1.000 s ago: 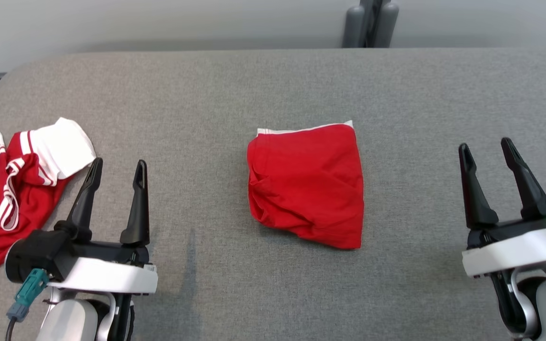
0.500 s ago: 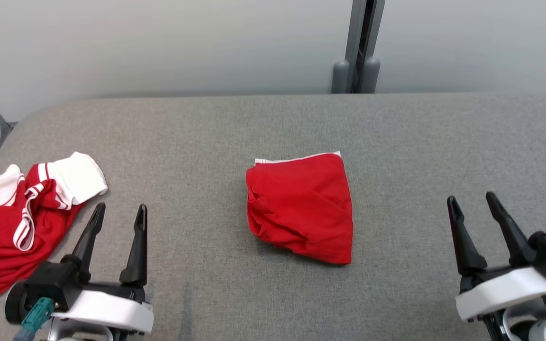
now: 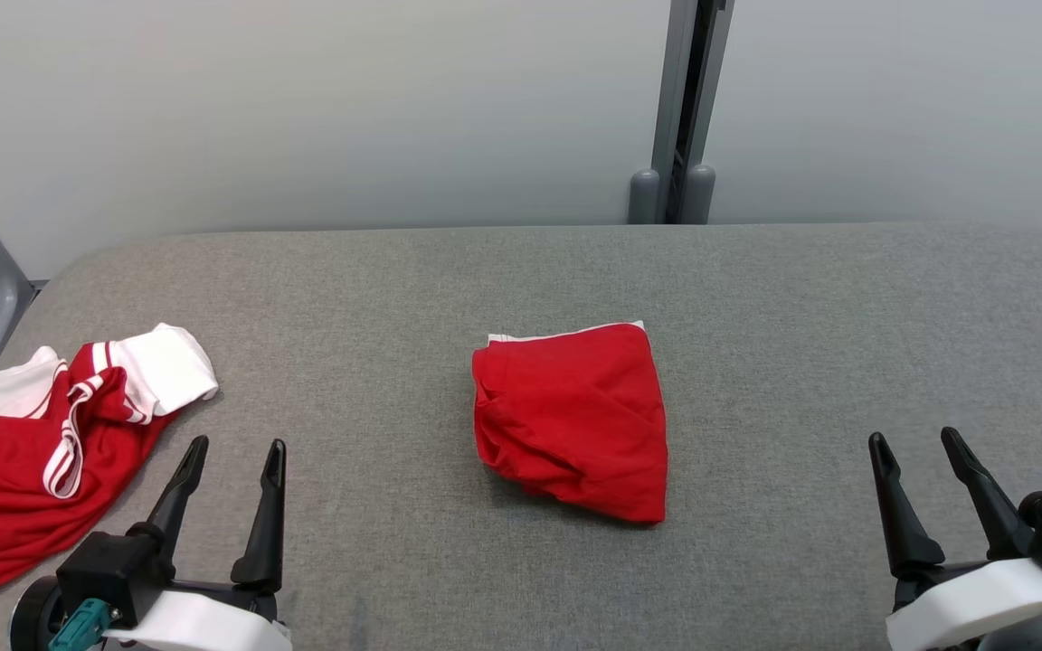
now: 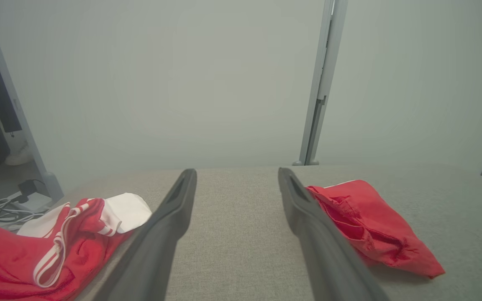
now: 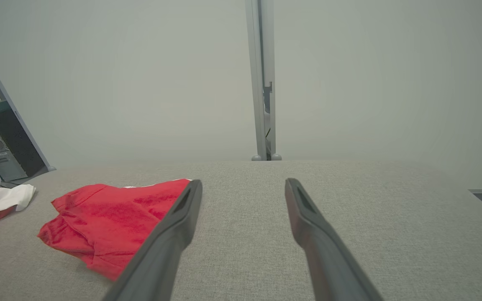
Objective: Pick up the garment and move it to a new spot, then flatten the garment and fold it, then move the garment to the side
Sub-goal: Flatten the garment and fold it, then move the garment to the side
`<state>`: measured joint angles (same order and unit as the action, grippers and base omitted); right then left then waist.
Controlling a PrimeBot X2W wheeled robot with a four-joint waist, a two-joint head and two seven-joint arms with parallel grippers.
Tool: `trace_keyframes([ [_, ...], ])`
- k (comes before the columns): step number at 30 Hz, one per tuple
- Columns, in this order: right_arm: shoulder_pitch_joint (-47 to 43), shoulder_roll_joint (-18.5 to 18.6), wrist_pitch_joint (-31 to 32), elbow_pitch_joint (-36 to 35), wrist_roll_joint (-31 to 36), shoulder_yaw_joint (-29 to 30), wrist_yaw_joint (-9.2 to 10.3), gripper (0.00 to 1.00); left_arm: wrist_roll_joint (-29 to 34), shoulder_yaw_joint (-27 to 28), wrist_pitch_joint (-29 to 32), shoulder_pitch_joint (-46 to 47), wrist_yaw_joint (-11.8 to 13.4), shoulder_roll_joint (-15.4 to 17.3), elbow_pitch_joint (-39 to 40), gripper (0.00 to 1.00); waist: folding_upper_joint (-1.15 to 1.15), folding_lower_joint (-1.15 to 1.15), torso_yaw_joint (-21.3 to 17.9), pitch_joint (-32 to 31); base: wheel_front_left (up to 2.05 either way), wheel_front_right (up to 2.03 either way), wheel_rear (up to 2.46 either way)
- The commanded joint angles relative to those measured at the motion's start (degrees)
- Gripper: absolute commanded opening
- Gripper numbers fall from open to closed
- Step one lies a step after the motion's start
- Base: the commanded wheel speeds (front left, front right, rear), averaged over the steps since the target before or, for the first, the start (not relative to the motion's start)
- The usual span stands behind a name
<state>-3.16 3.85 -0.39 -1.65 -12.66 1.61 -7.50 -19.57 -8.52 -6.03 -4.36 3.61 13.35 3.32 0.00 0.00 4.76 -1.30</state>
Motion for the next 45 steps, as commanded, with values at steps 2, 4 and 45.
trace_keyframes([
  [2, -0.63, -0.02, 0.19, -0.60, -0.33, 0.49, 0.02, 1.00, -0.20, -0.21, 0.40, -0.46, 0.25, 0.33, 0.51, 1.00, 0.00, 0.00, -0.13, -0.10, 0.00, 0.00, 0.00],
  [4, -0.71, -0.11, 0.12, -0.63, -0.42, 0.82, 0.02, 1.00, -0.10, -0.31, 0.66, -0.41, 0.39, 0.48, 0.63, 1.00, 0.00, 0.00, -0.21, -0.16, 0.00, 0.00, 0.00],
  [45, 14.79, 3.07, 1.65, 11.83, -1.93, -5.75, 0.02, 1.00, -0.04, -3.35, -1.40, 8.70, -0.10, -0.65, 1.65, 1.00, 0.00, 0.00, 4.92, 11.24, 0.00, 0.00, 0.00],
])
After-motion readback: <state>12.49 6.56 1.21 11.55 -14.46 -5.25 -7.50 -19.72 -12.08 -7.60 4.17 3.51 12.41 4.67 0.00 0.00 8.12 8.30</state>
